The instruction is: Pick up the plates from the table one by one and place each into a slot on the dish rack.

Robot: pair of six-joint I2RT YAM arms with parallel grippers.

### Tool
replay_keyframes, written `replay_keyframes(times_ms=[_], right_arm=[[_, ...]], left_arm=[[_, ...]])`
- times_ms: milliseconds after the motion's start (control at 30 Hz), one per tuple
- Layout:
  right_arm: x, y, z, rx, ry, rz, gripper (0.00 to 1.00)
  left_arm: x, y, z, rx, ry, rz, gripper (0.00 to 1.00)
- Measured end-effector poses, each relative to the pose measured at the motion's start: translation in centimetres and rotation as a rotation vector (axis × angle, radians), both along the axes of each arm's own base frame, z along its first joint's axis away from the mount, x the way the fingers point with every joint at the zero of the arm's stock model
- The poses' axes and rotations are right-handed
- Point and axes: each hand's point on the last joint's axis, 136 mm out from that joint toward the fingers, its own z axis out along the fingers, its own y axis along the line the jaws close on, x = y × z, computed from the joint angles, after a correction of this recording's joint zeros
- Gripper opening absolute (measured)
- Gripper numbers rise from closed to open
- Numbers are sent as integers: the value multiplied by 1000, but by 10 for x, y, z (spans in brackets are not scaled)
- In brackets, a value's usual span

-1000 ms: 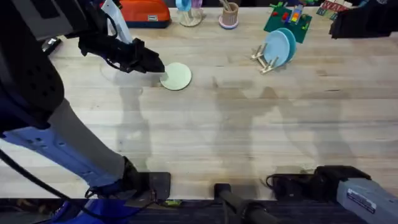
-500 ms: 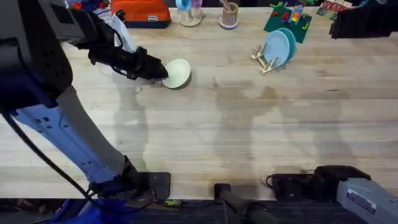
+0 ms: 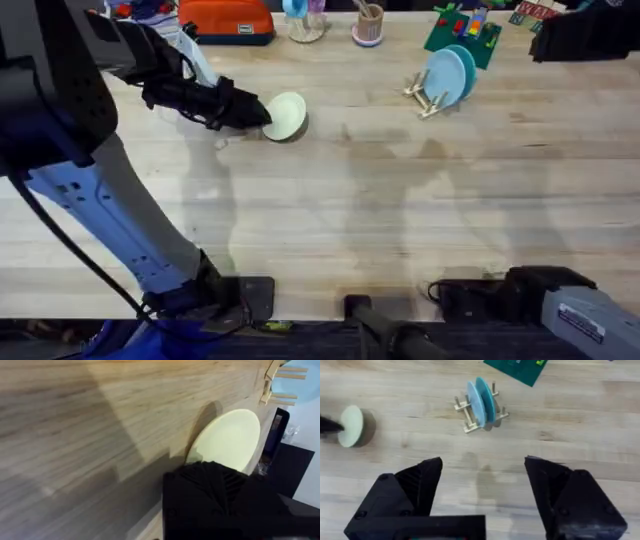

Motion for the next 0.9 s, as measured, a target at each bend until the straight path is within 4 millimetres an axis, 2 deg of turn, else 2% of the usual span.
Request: replay_keyframes(times_ms=[167, 300, 567, 900], right_arm=[[3, 15, -2, 73, 17, 55, 994], [18, 38, -13, 199, 73, 123, 995], [58, 90, -41, 470, 206, 271, 993], [96, 173, -86, 594, 333, 392, 994]], left_arm=[[0, 0, 0, 0, 0, 0, 41], [0, 0, 0, 0, 0, 0, 41], [0, 0, 0, 0, 0, 0, 41], [0, 0, 0, 1, 0, 0, 40]])
